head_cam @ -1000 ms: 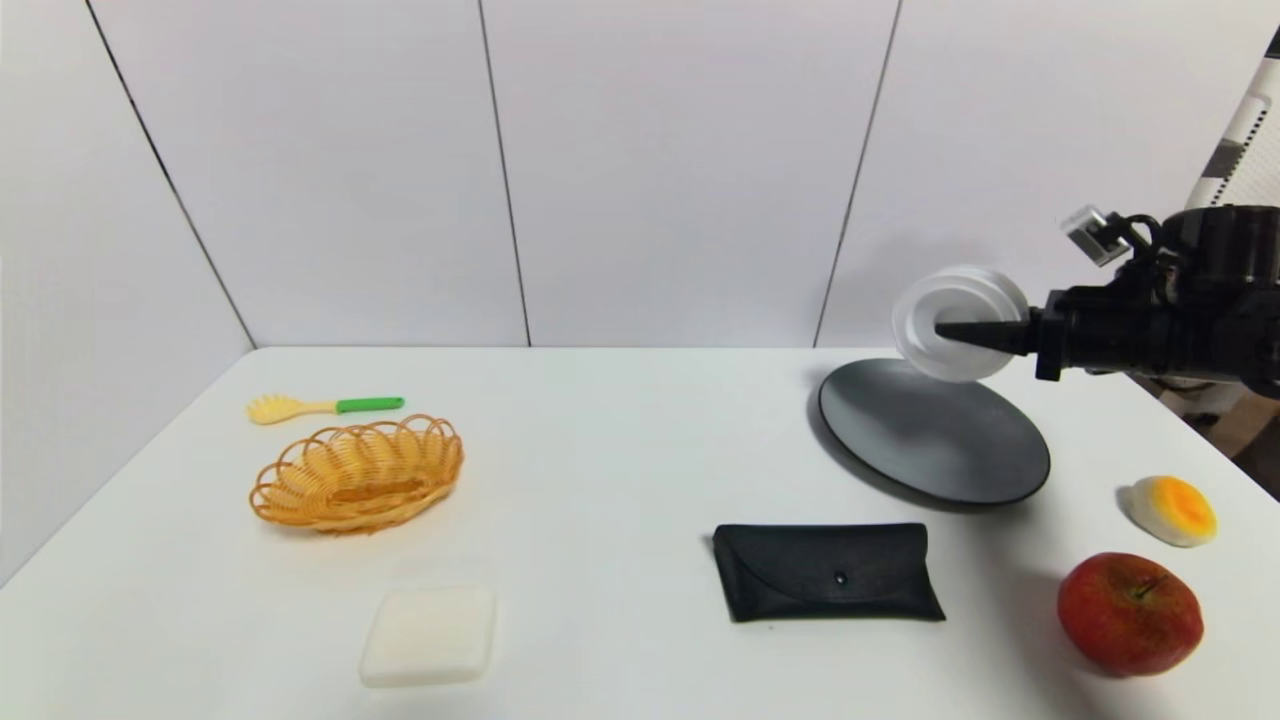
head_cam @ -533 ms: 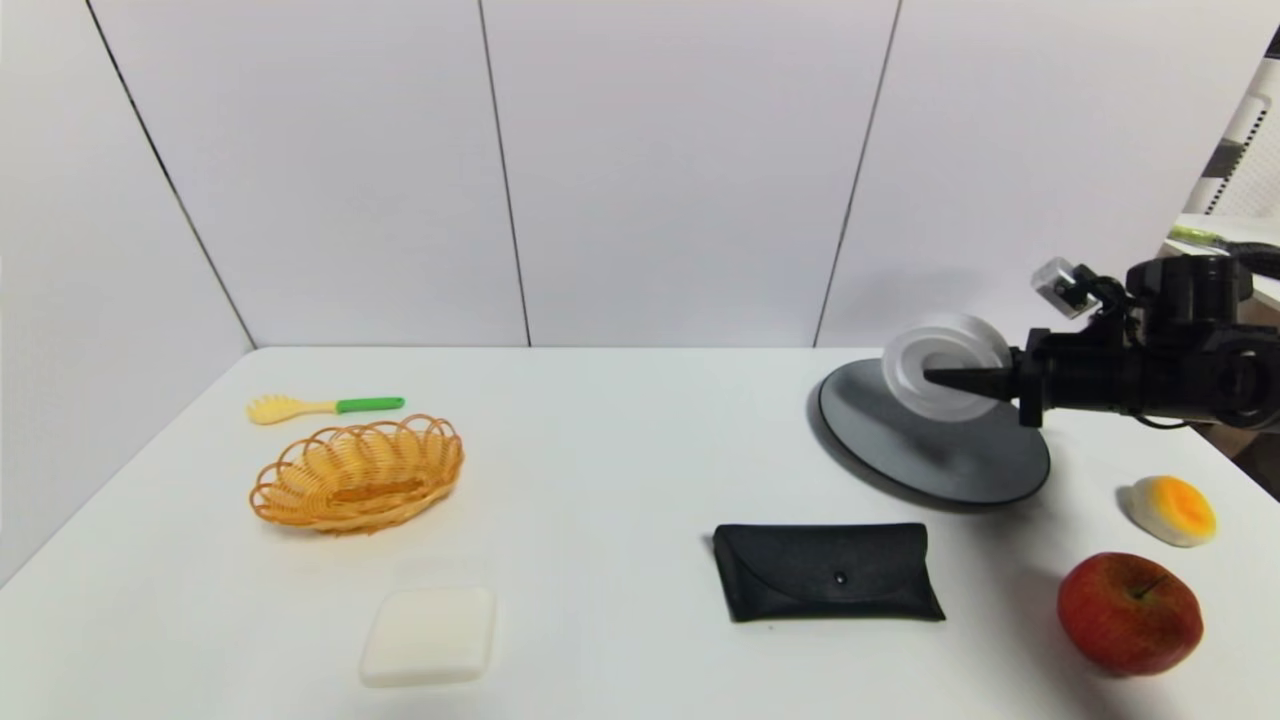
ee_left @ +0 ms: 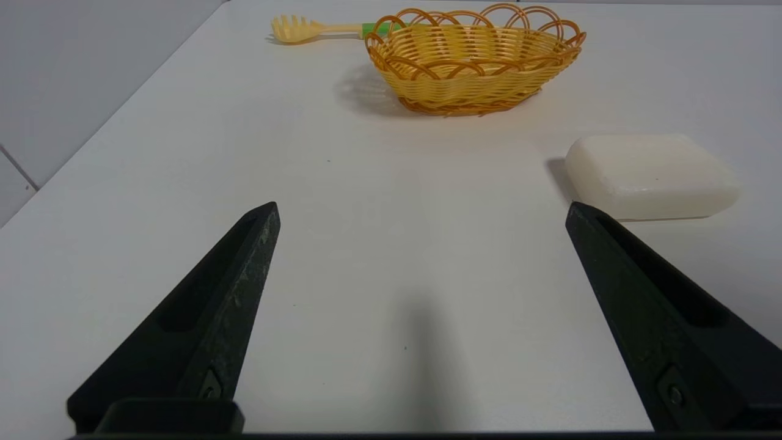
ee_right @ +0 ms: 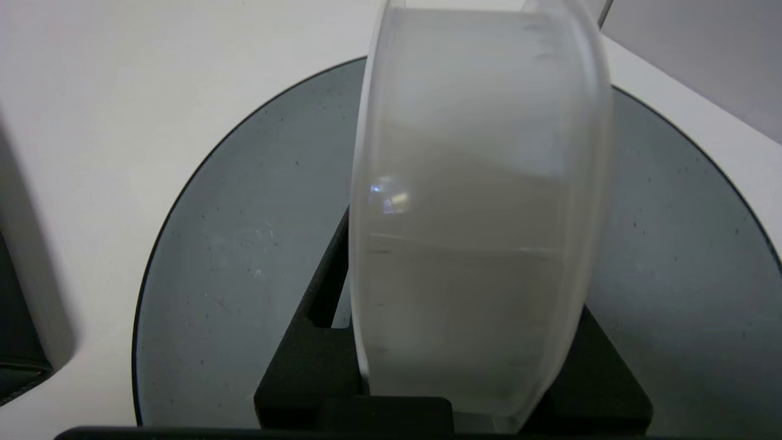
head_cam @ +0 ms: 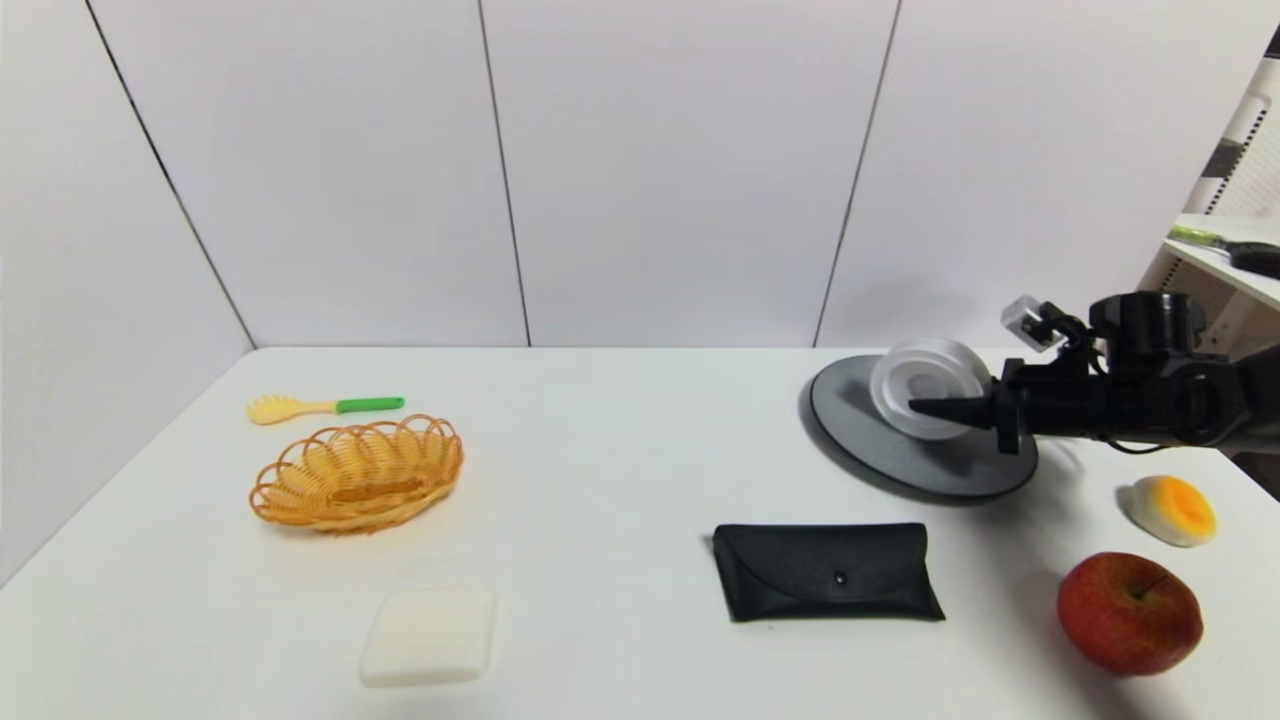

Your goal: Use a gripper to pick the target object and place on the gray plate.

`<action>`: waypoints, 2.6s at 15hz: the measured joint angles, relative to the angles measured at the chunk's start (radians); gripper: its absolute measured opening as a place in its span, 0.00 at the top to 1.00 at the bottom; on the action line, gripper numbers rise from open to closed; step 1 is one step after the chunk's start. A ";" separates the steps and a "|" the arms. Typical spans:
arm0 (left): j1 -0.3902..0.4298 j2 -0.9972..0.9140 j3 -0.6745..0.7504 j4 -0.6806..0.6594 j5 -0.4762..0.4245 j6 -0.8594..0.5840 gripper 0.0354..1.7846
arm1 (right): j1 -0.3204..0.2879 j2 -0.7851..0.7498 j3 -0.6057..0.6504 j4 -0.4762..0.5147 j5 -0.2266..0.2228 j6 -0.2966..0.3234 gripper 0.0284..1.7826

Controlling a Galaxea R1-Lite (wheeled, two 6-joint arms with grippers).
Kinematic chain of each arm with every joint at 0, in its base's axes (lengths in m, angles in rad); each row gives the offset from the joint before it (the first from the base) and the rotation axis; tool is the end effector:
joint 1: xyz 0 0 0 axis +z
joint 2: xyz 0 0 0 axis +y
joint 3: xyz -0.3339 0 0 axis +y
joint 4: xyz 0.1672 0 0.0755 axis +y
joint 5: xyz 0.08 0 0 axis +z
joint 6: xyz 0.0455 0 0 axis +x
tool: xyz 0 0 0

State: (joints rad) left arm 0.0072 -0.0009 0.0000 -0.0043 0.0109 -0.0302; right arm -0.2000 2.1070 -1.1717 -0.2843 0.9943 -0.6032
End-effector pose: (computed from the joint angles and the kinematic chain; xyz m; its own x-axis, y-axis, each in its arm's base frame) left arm -0.0413 0.0002 0.0760 0.9998 0.0181 0.0052 -0.0179 0.9994 -0.0303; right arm 0.4133 -0.0449 0.1338 0.5915 0.7355 -0.3303 -0.7860 0.6174 -0.0329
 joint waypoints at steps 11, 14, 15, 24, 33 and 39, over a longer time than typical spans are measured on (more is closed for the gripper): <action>0.000 0.000 0.000 0.000 -0.001 0.000 0.06 | -0.010 -0.074 -0.002 0.090 0.000 0.005 0.20; 0.000 0.000 0.000 0.000 0.000 0.000 0.06 | -0.056 -0.173 0.002 0.214 0.000 0.007 0.15; 0.000 0.000 0.000 0.000 0.000 0.000 0.06 | -0.075 -0.217 0.002 0.262 0.000 0.008 0.14; 0.000 0.000 0.000 0.000 0.000 0.000 0.06 | -0.255 -0.783 0.163 0.543 -0.068 0.149 0.07; 0.000 0.000 0.000 0.000 0.000 0.000 0.06 | -0.082 -1.332 0.596 0.373 -0.593 0.456 0.05; 0.000 0.000 0.000 0.000 0.000 0.000 0.06 | 0.096 -1.687 0.930 0.172 -0.786 0.521 0.05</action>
State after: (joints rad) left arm 0.0072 -0.0009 0.0000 -0.0038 0.0111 -0.0302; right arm -0.1043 0.4204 -0.2413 -0.1119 0.2081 -0.0821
